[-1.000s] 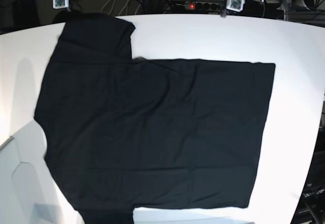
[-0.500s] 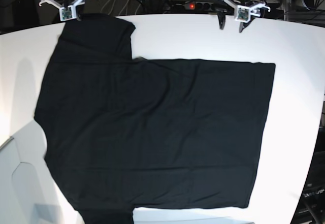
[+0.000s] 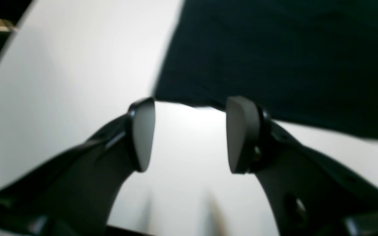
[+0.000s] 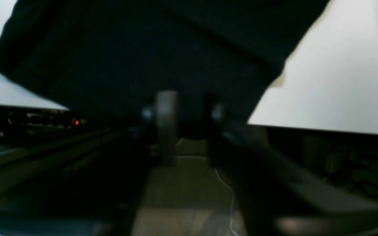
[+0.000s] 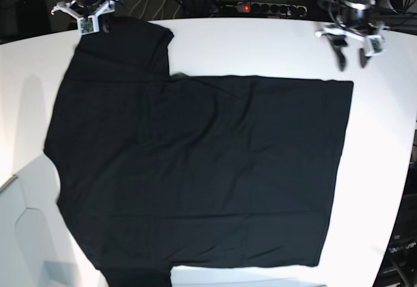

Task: Fold the T-shirt properly
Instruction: 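Move both grippers down to the shoulder corners of the black T-shirt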

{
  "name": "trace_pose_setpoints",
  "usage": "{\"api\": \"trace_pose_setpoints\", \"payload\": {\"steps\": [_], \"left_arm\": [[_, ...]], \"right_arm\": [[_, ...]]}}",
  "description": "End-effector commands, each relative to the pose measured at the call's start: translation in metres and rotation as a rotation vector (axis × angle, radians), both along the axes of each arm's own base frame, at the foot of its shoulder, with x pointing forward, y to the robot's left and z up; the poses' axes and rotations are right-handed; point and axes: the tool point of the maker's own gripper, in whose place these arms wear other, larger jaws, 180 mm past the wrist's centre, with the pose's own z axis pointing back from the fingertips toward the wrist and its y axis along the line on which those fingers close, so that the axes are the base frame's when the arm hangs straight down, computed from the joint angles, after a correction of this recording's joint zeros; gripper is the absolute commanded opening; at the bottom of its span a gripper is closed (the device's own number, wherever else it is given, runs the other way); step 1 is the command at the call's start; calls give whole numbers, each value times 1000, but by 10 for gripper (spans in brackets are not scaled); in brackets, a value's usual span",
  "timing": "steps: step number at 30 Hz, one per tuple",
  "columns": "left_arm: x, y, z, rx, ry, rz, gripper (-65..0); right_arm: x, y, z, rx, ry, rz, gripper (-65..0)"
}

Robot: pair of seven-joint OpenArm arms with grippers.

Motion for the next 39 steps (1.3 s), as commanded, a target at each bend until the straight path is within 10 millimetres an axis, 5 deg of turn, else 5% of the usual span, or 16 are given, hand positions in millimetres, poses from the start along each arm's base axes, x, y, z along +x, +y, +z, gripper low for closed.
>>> {"api": "trace_pose_setpoints", "payload": {"steps": [1, 4, 15, 27, 39], "left_arm": [[4, 9, 5, 3, -18, 22, -317], [12, 22, -6, -58, 4, 66, -317], [41, 55, -34, -199, 42, 200, -316], [67, 53, -42, -240, 27, 202, -278], [57, 39, -75, -286, 112, 195, -280]], "right_arm": [[4, 1, 9, 4, -31, 9, -388], [7, 9, 11, 59, -43, 30, -334], [15, 2, 16, 76, -67, 12, -334], [13, 2, 14, 77, -59, 13, -334], [11, 2, 14, 77, -56, 12, -334]]}}
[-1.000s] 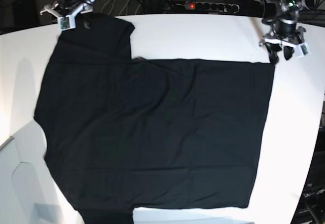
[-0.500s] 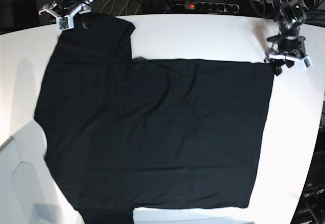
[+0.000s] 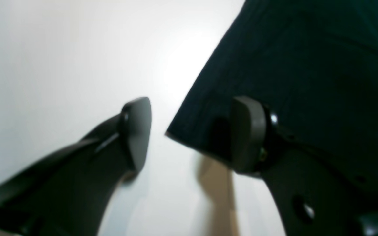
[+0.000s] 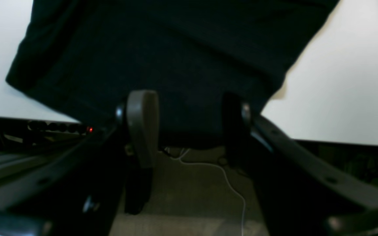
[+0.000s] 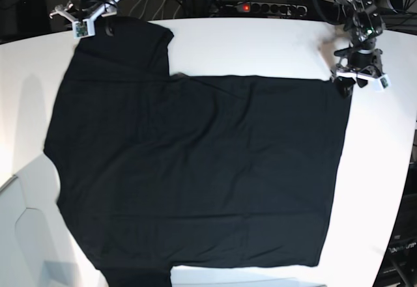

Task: Fold the T-shirt properly
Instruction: 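Move both grippers down to the shoulder corners of the black T-shirt, then close both grippers on the shoulder corners of the shirt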

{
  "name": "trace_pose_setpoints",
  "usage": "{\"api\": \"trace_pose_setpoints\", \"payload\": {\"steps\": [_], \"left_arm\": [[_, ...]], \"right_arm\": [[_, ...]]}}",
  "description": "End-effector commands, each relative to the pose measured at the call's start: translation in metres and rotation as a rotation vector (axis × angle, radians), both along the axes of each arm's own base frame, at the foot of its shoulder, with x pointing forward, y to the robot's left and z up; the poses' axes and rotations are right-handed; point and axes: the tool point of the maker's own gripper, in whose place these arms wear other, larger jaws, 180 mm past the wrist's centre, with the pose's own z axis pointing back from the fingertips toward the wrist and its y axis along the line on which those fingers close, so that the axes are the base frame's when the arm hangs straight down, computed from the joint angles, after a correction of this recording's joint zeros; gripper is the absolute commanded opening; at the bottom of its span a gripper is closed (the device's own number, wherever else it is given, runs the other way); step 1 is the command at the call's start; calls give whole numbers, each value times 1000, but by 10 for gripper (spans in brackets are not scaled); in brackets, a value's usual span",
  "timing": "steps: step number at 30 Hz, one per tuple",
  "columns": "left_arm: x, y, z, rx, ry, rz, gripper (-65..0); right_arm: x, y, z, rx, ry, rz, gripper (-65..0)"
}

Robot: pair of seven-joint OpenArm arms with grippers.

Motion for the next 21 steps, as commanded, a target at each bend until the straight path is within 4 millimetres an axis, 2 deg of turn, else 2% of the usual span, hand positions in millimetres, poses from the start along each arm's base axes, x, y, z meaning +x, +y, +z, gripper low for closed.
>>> {"api": "trace_pose_setpoints", "payload": {"steps": [1, 3, 10, 15, 18, 20, 21], "left_arm": [[-3, 2, -1, -1, 22, -6, -282], [-3, 2, -1, -1, 22, -6, -308], [-3, 2, -1, -1, 22, -6, -499], [-3, 1, -1, -2, 22, -8, -505], [1, -9, -4, -9, 28, -41, -508], [5, -14, -4, -9, 32, -69, -546], [5, -16, -4, -11, 33, -74, -586]], "right_arm": [[2, 2, 8, 8, -28, 11, -334], [3, 2, 8, 8, -31, 11, -334], [3, 2, 9, 8, -34, 11, -334], [5, -2, 10, 0, -39, 7, -331], [6, -10, 11, -17, -44, -8, -329], [7, -15, 12, -28, -47, -15, -329], [7, -18, 13, -35, -49, -17, -328]]}}
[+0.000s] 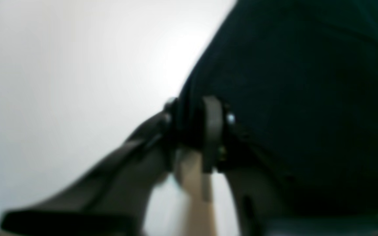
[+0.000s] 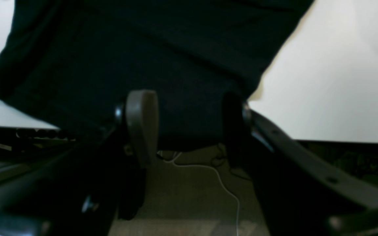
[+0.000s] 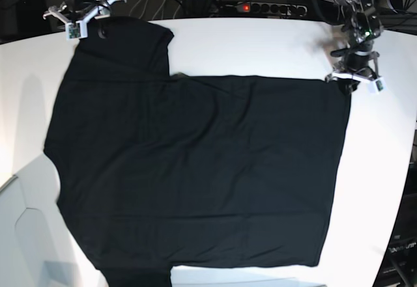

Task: Fold the T-shirt properly
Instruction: 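Close both grippers on the shoulder corners of the shirt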

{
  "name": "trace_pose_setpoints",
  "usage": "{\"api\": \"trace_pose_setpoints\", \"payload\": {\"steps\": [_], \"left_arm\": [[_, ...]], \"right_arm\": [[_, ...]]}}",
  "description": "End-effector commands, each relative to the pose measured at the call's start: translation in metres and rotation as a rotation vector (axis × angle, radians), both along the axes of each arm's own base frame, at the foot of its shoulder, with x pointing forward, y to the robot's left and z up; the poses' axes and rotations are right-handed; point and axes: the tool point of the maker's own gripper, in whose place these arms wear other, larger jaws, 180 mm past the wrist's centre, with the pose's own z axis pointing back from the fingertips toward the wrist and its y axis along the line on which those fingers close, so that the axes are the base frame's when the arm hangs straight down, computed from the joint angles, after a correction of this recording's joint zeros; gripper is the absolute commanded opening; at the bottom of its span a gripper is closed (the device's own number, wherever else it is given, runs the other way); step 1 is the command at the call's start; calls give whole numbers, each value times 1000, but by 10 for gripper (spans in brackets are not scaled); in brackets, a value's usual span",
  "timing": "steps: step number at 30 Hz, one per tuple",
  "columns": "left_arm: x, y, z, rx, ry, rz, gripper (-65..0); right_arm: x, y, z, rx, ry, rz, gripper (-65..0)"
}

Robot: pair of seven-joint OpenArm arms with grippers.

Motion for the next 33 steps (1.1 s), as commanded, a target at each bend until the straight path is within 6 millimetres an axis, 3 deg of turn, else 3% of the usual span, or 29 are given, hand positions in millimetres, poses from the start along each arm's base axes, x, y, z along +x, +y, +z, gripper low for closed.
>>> {"api": "trace_pose_setpoints", "payload": {"steps": [1, 2, 9, 16, 27, 33], "left_arm": [[-2, 1, 1, 3, 16, -12, -627], [-2, 0, 0, 6, 18, -12, -650], [-3, 3, 1, 11, 21, -11, -650], [-6, 3, -1, 10, 26, -10, -650], [-6, 4, -1, 12, 26, -9, -650], [-6, 3, 0, 12, 25, -10, -650]], "right_arm": [[4, -4, 9, -11, -31, 9, -328], [3, -8, 9, -21, -31, 2, -328], [21, -23, 15, -52, -77, -24, -325], [41, -40, 16, -78, -120, -63, -274], [30, -62, -32, -65, -20, -138, -274], [27, -60, -41, -50, 2, -134, -275]]}}
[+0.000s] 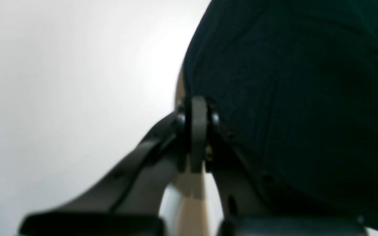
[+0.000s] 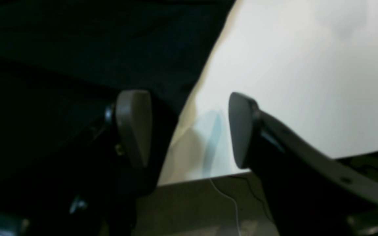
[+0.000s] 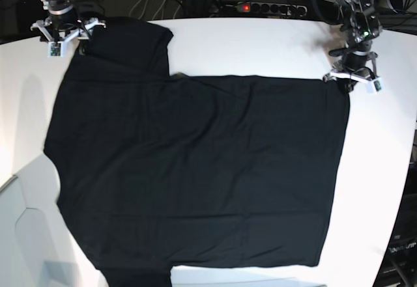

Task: Fold the T-shirt properly
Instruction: 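Close both grippers on the shoulder corners of the shirt, then lift the shoulder edge with both grippers and pull it toward the hem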

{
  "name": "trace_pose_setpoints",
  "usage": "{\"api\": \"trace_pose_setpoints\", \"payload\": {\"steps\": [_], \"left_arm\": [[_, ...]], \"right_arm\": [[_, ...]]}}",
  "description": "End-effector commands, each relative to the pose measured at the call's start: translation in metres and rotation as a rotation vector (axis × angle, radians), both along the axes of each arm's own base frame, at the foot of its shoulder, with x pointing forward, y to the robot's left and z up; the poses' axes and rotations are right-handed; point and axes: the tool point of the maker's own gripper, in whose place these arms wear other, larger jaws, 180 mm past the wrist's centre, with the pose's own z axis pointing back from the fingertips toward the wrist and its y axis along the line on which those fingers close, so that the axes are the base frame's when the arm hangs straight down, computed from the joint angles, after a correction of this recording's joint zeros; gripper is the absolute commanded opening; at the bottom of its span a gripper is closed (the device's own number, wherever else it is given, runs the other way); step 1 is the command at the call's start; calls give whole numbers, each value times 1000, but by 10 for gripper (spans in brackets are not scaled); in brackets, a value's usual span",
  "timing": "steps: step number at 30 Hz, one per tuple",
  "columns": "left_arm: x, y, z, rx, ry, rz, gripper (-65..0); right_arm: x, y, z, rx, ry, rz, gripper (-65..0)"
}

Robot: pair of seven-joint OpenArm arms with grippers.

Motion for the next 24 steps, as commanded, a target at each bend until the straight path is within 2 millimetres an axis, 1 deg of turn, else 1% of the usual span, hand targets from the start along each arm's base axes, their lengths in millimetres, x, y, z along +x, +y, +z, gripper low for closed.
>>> {"api": "trace_pose_setpoints", "payload": {"steps": [1, 4, 7, 10, 14, 16, 18, 19, 22, 24], "left_arm": [[-4, 4, 0, 11, 22, -6, -650], [-5, 4, -1, 10, 24, -5, -650], [-5, 4, -1, 10, 24, -5, -650], [-4, 4, 0, 12, 24, -6, -650], [-3, 4, 2, 15, 18, -10, -650], [-3, 4, 3, 17, 17, -9, -650], [-2, 4, 5, 19, 10, -10, -650], [-4, 7, 6, 24, 12, -3, -650], [-6, 16, 20, 48, -16, 18, -650], [0, 18, 34, 69, -51, 16, -650]], "right_arm": [[-3, 3, -1, 5, 16, 37, -277], [-6, 11, -13, 45, 42, 78, -288], [-9, 19, -21, 78, 63, 117, -350], [-11, 20, -21, 83, 67, 125, -456], [-8, 20, -16, 75, 53, 128, -648], [-3, 21, -9, 68, 33, 139, -650], [0, 14, 3, 43, 8, 130, -650], [4, 11, 10, 32, -12, 126, -650], [16, 8, 32, -2, -70, 137, -650], [24, 5, 49, -29, -111, 143, -650]]}}
